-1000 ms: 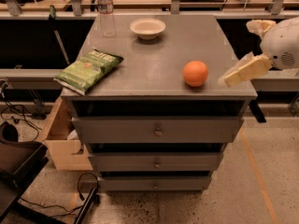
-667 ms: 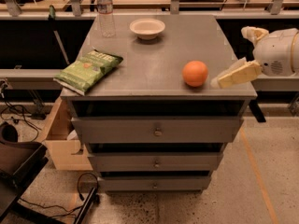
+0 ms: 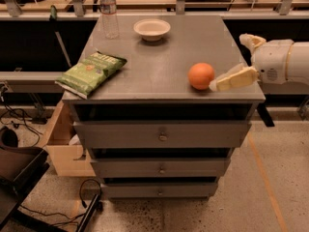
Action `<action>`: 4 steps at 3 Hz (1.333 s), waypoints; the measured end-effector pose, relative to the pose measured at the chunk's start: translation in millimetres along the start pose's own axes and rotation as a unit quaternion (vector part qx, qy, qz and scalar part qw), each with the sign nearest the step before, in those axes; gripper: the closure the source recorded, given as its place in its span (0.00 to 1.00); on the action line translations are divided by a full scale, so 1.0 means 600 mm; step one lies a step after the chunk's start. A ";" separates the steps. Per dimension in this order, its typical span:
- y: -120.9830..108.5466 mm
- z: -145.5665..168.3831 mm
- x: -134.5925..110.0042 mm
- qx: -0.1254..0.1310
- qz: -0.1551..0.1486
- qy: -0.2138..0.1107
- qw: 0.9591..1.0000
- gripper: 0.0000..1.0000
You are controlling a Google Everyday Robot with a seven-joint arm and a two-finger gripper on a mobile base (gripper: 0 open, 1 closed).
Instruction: Place orange into paper bowl
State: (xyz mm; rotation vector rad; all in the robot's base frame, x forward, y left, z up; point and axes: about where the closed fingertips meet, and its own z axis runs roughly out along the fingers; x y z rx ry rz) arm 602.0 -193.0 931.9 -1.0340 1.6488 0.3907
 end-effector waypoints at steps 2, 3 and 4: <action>-0.012 0.072 0.014 -0.029 0.014 -0.035 0.999 0.00; -0.008 0.099 0.034 -0.041 0.027 -0.045 0.998 0.00; 0.004 0.122 0.049 -0.059 0.036 -0.052 0.996 0.00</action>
Offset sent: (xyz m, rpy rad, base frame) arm 0.0503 0.0285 -0.0334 0.1102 0.0088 0.0815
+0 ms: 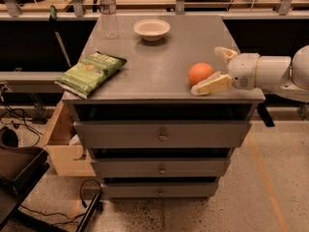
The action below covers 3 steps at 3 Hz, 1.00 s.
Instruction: Place orange into paper bowl
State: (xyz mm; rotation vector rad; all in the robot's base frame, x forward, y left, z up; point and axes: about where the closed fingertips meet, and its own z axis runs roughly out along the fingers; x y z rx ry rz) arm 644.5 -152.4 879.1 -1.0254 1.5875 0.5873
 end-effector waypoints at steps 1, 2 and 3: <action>0.008 0.016 0.003 -0.018 0.002 0.002 1.000 0.00; 0.015 0.032 -0.003 -0.036 -0.003 0.020 0.999 0.18; 0.017 0.036 -0.003 -0.037 -0.002 0.019 0.999 0.41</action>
Offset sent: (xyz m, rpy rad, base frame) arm 0.0040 0.0279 -0.0040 -0.0829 0.0659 0.0902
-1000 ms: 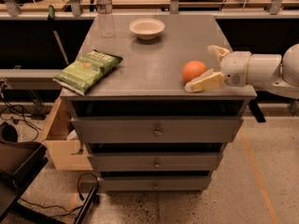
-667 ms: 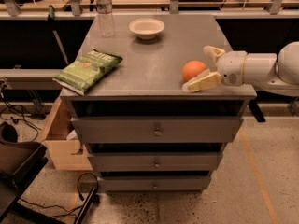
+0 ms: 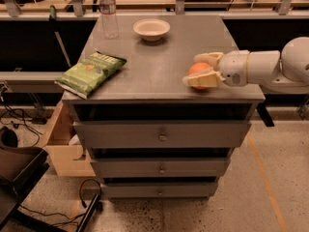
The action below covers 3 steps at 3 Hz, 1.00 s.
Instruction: Place orange into paper bowl
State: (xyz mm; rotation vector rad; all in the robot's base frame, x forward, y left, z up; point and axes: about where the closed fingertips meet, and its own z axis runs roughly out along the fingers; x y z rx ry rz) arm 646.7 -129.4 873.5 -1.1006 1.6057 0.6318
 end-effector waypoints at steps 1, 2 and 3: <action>0.002 0.004 -0.001 -0.002 0.000 0.000 1.000 0.64; 0.004 0.009 -0.002 -0.005 0.000 -0.001 1.000 0.63; 0.006 0.013 -0.003 -0.007 -0.001 -0.001 1.000 0.39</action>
Offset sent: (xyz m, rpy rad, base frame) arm 0.0001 0.0024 -0.0004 0.0005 0.0008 0.0040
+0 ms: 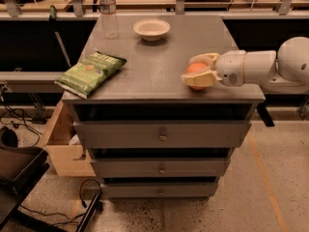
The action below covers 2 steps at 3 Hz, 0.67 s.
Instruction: Place orange into paper bowl
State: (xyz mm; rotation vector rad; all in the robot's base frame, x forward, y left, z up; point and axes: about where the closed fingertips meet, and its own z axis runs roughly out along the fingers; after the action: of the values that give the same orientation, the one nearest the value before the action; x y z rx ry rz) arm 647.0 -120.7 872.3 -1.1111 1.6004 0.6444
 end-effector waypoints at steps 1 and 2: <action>0.003 0.006 -0.001 -0.003 0.000 -0.001 1.000 0.08; 0.006 0.012 0.002 -0.006 0.002 -0.001 1.000 0.00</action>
Offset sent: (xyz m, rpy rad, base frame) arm 0.0001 0.0029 -0.0004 0.0007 0.0009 0.0048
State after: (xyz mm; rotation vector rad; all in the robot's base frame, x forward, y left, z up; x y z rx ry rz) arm 646.9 -113.4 868.4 -1.1171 1.5986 0.6587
